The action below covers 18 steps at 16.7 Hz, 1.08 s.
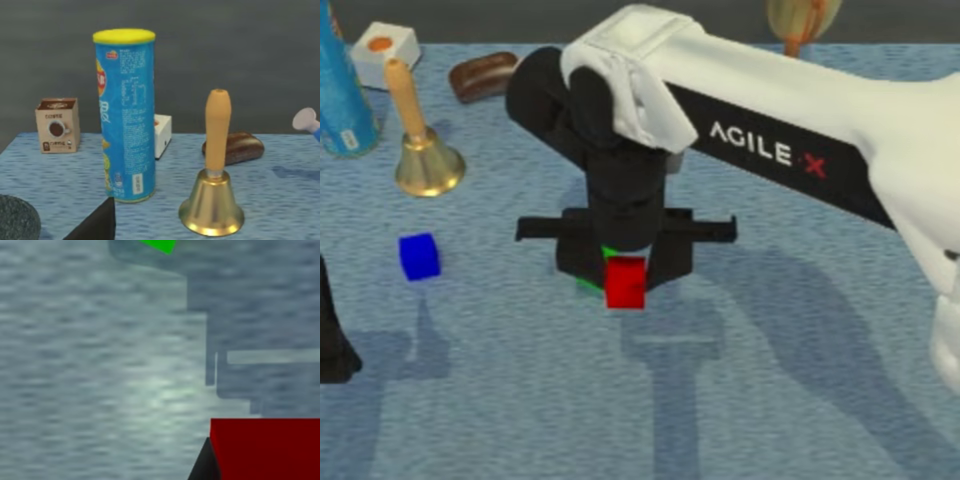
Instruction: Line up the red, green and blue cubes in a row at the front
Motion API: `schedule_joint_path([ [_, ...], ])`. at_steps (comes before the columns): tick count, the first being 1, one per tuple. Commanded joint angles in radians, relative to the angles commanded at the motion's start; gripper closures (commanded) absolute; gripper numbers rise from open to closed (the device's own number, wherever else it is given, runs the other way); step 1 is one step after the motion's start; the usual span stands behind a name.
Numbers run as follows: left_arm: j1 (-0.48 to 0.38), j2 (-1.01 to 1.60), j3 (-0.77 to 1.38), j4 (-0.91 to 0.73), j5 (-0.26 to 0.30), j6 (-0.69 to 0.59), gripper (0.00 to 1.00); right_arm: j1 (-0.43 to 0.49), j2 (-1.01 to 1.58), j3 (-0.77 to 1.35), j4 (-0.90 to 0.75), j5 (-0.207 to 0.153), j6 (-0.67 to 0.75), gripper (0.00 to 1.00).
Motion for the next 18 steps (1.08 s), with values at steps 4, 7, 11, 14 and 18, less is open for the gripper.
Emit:
schedule_joint_path([
  [4, 0.000, 0.000, 0.000, 0.000, 0.000, 0.000, 0.00, 0.122, 0.060, 0.123, -0.059, 0.004, 0.092, 1.00],
  [7, 0.000, 0.000, 0.000, 0.000, 0.000, 0.000, 0.00, 0.127, 0.062, 0.127, -0.062, 0.005, 0.095, 1.00],
  [11, 0.000, 0.000, 0.000, 0.000, 0.000, 0.000, 0.00, 0.125, 0.061, 0.085, -0.017, 0.003, 0.095, 1.00],
  [14, 0.000, 0.000, 0.000, 0.000, 0.000, 0.000, 0.00, 0.125, 0.074, -0.010, 0.094, 0.004, 0.097, 1.00],
  [18, 0.000, 0.000, 0.000, 0.000, 0.000, 0.000, 0.00, 0.128, 0.089, -0.100, 0.194, 0.005, 0.097, 1.00],
])
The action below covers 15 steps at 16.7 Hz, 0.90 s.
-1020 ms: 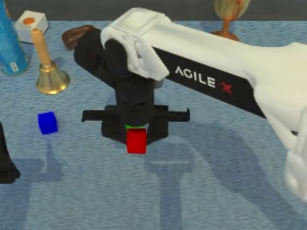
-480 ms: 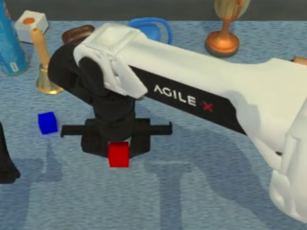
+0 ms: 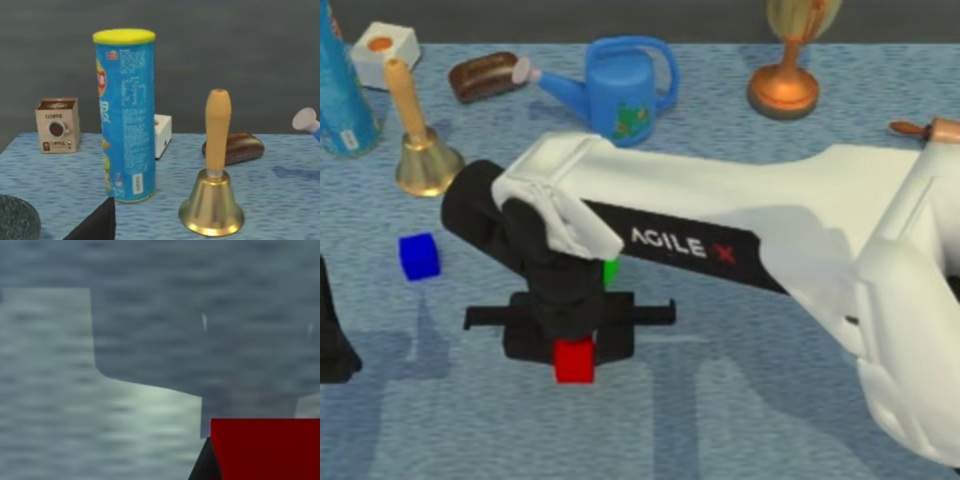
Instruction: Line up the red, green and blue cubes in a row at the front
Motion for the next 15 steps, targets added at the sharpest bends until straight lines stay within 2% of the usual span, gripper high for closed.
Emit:
schedule_joint_path([
  [3, 0.000, 0.000, 0.000, 0.000, 0.000, 0.000, 0.00, 0.000, 0.000, -0.001, 0.001, 0.000, 0.000, 1.00],
  [15, 0.000, 0.000, 0.000, 0.000, 0.000, 0.000, 0.00, 0.000, 0.000, -0.001, 0.001, 0.000, 0.000, 0.10],
])
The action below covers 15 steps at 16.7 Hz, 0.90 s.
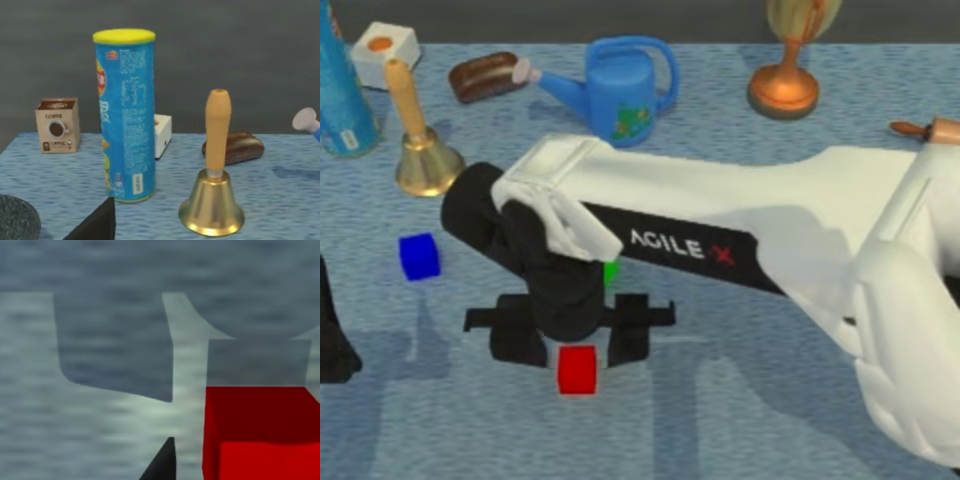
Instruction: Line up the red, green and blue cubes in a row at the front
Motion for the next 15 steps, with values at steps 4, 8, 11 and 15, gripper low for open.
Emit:
schedule_joint_path([
  [4, 0.000, 0.000, 0.000, 0.000, 0.000, 0.000, 0.00, 0.000, 0.000, 0.000, 0.000, 0.000, 0.000, 0.00],
  [8, 0.000, 0.000, 0.000, 0.000, 0.000, 0.000, 0.00, 0.000, 0.000, 0.000, 0.000, 0.000, 0.000, 0.00],
  [11, 0.000, 0.000, 0.000, 0.000, 0.000, 0.000, 0.00, -0.001, 0.000, 0.004, -0.004, 0.000, 0.000, 0.00],
  [15, 0.000, 0.000, 0.000, 0.000, 0.000, 0.000, 0.00, 0.005, -0.011, 0.101, -0.114, 0.000, 0.004, 0.00],
])
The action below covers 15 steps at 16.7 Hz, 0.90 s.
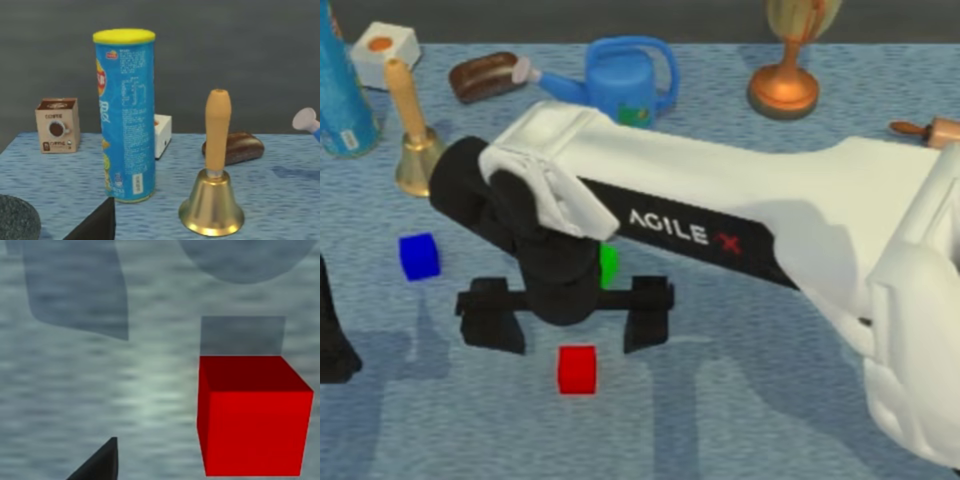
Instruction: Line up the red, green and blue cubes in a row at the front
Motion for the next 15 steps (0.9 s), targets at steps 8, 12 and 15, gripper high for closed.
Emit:
schedule_joint_path([
  [8, 0.000, 0.000, 0.000, 0.000, 0.000, 0.000, 0.00, 0.001, -0.019, 0.117, -0.135, -0.001, -0.001, 0.00],
  [12, -0.013, 0.052, 0.051, -0.035, -0.002, -0.002, 0.00, -0.024, -0.079, 0.063, -0.101, 0.018, -0.035, 0.00],
  [15, -0.050, 0.185, 0.183, -0.119, -0.003, -0.007, 0.00, -0.087, -0.232, -0.068, -0.021, 0.057, -0.111, 0.00],
])
